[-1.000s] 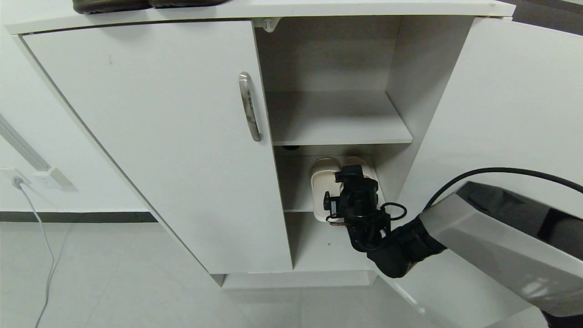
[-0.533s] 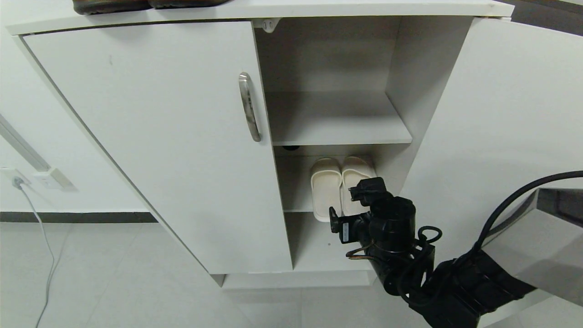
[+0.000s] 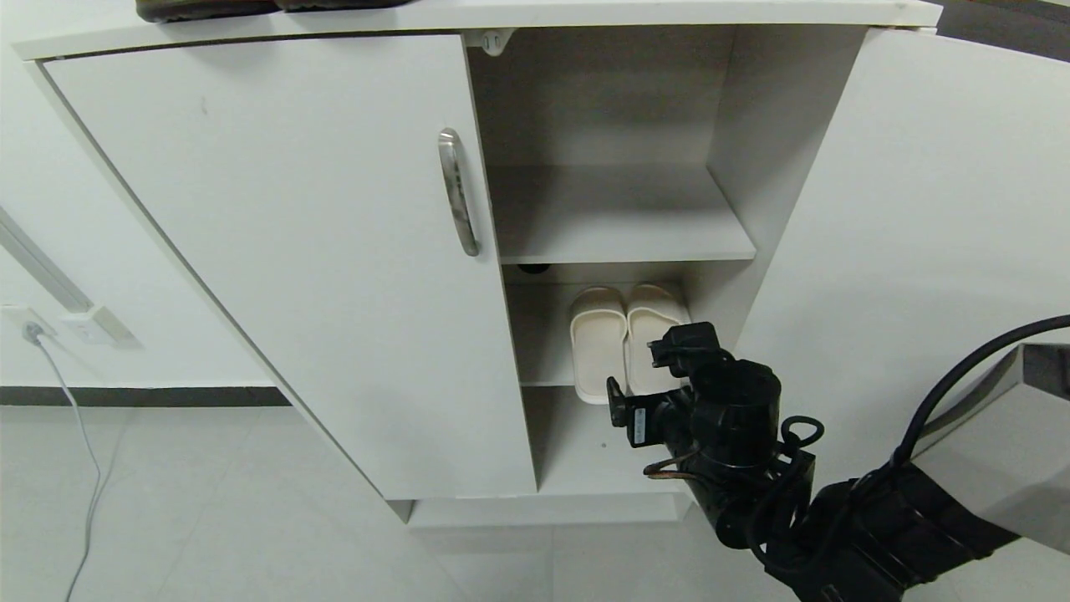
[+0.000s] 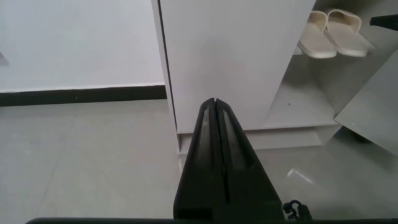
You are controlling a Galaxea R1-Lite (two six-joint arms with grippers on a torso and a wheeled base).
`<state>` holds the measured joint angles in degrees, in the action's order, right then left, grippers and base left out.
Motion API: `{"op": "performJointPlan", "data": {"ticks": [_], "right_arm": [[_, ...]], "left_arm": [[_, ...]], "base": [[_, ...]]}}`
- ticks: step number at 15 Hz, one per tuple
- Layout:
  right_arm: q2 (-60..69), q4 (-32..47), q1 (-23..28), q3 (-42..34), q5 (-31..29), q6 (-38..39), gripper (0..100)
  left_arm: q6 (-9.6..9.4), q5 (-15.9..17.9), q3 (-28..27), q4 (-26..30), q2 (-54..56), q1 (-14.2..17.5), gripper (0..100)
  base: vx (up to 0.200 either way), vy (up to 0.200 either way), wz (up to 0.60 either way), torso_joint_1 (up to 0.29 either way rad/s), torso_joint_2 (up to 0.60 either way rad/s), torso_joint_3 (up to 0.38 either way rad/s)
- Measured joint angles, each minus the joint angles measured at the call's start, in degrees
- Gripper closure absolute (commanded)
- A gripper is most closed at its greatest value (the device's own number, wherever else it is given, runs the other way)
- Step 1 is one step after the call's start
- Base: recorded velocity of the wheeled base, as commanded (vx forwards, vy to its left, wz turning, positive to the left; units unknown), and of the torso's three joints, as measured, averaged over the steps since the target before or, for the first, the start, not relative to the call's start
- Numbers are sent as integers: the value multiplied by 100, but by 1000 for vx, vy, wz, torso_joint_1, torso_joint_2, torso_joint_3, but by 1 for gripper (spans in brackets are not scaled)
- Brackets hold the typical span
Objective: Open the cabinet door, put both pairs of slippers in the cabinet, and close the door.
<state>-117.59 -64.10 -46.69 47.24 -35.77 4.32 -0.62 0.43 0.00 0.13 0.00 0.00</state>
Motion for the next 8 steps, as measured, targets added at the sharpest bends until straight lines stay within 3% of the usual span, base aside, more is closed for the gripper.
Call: {"op": "performJointPlan", "data": {"ticks": [1, 8], "right_arm": [[-2, 2, -2, -5, 2, 0, 0], [-22, -112, -22, -41, -2, 2, 0]], "left_arm": [[0, 0, 0, 0, 0, 0, 100], [9, -7, 0, -6, 0, 0, 100]], "base": [[-200, 0, 0, -2, 7, 7], [0, 0, 0, 0, 0, 0]]}}
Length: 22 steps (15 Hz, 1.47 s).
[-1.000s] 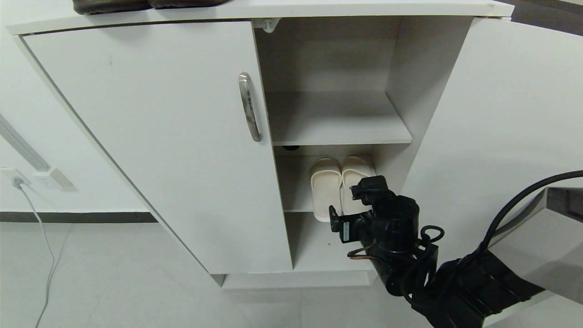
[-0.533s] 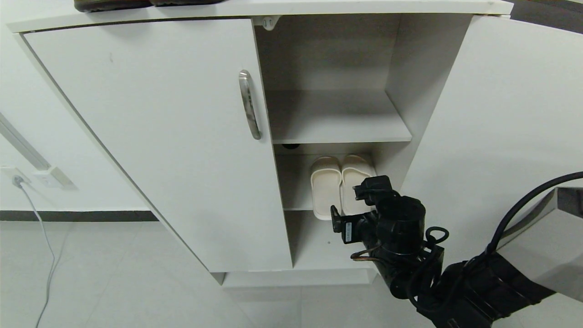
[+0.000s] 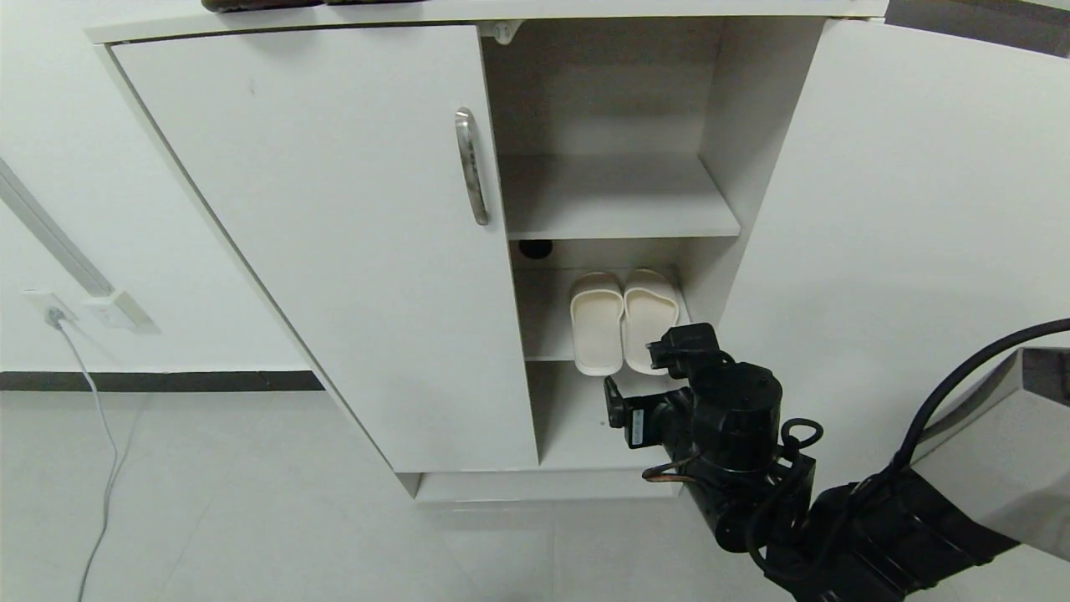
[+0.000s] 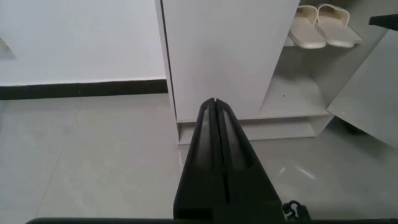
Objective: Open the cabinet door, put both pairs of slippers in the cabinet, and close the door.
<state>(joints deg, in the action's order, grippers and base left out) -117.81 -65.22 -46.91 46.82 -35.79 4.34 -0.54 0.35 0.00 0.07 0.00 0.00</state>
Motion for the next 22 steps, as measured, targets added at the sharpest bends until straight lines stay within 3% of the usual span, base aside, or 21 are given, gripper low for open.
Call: {"op": "performJointPlan", "data": {"ticks": [22], "right_arm": [[-83, -11, -46, 4, 10, -11, 0]], "left_arm": [[-26, 16, 0, 9, 0, 0, 100]], "base": [[0, 0, 0, 1, 0, 67]]}}
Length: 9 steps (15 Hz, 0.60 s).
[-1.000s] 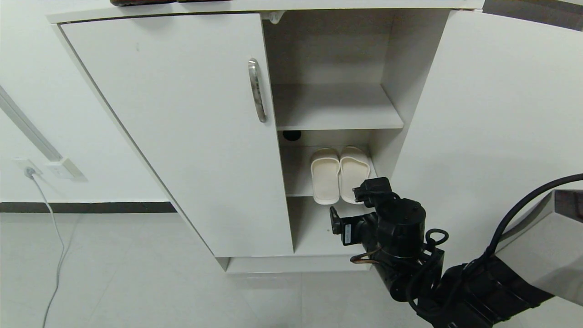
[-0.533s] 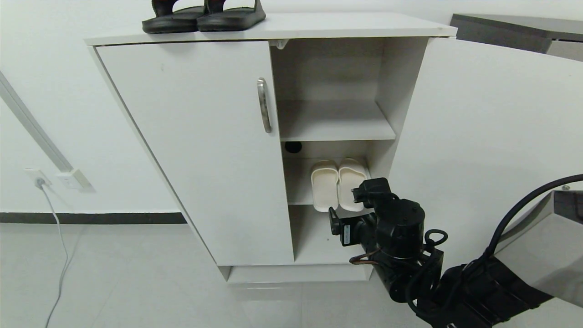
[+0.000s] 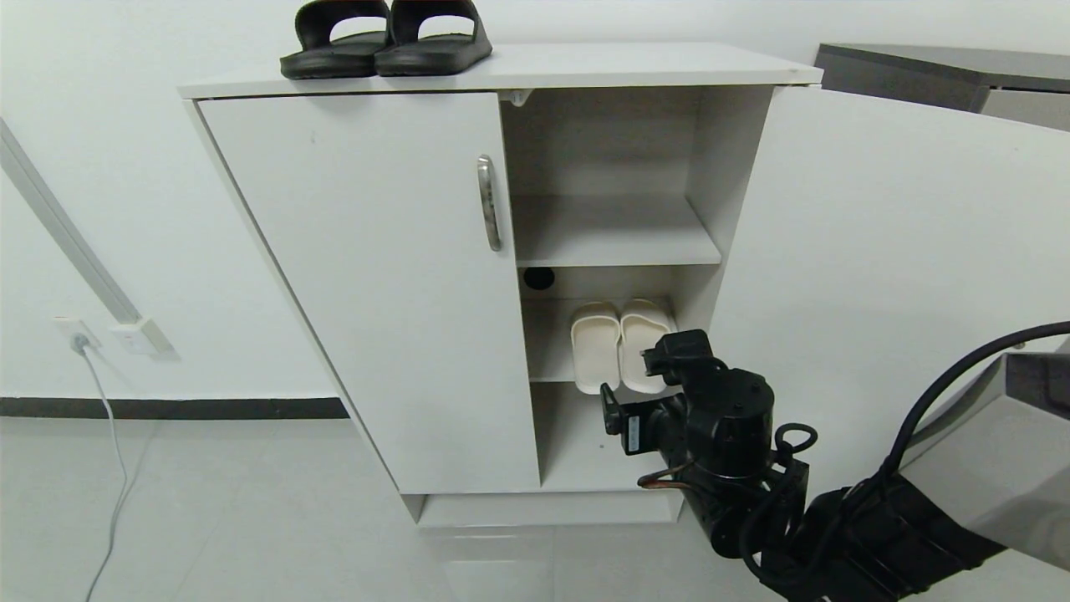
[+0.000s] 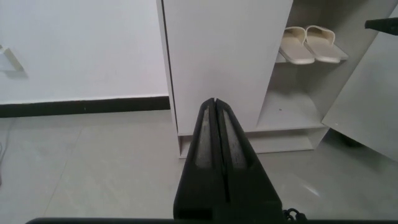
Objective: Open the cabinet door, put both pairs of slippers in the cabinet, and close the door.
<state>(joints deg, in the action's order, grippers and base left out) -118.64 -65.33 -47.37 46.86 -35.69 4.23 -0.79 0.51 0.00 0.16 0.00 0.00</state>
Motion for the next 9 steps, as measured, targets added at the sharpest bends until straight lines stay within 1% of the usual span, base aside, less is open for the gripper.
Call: {"op": "performJointPlan", "data": {"ticks": [4, 9], "right_arm": [[-43, -68, -6, 21, -7, 0, 0], [-46, -90, 9, -4, -27, -13, 0]], "left_arm": [[1, 2, 0, 2, 0, 0, 100], [9, 2, 0, 2, 0, 7, 100]], "base": [[0, 0, 0, 0, 0, 0], [0, 200, 0, 7, 2, 6]]}}
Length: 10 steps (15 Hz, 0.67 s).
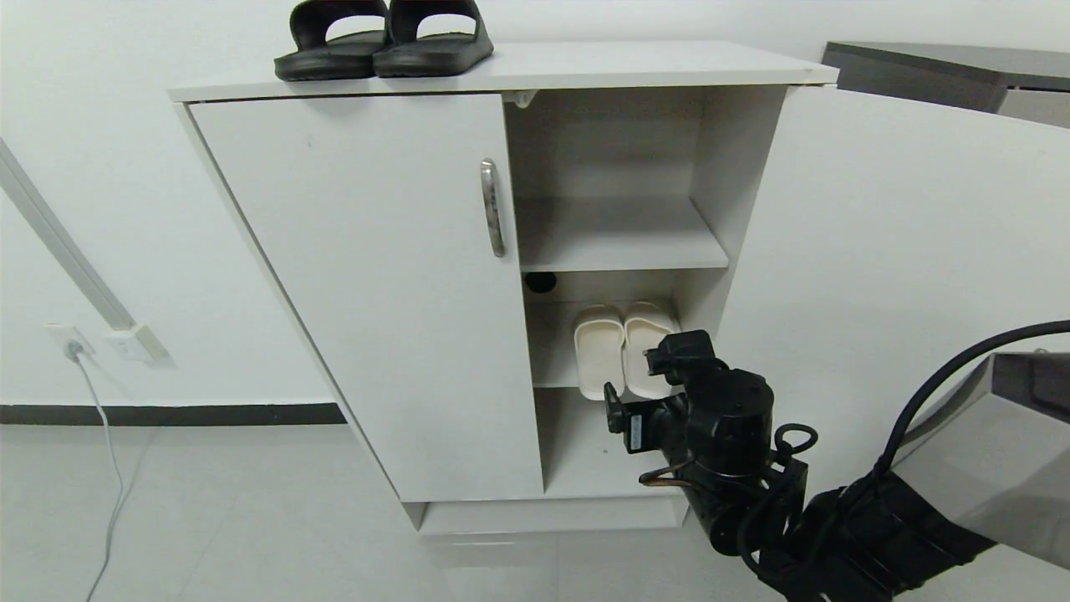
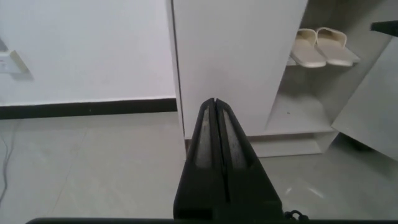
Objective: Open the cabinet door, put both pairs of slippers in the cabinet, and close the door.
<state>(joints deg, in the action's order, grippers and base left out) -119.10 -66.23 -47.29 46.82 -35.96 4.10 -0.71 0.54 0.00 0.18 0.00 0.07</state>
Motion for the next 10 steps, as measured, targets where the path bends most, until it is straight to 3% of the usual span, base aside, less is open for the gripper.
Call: {"op": "performJointPlan", "data": {"ticks": [10], "right_arm": [[96, -77, -135, -77, -30, -22, 0]], "left_arm": [[9, 0, 0, -5, 0, -7, 100]], "base": [[0, 200, 0, 3, 3, 2]]}}
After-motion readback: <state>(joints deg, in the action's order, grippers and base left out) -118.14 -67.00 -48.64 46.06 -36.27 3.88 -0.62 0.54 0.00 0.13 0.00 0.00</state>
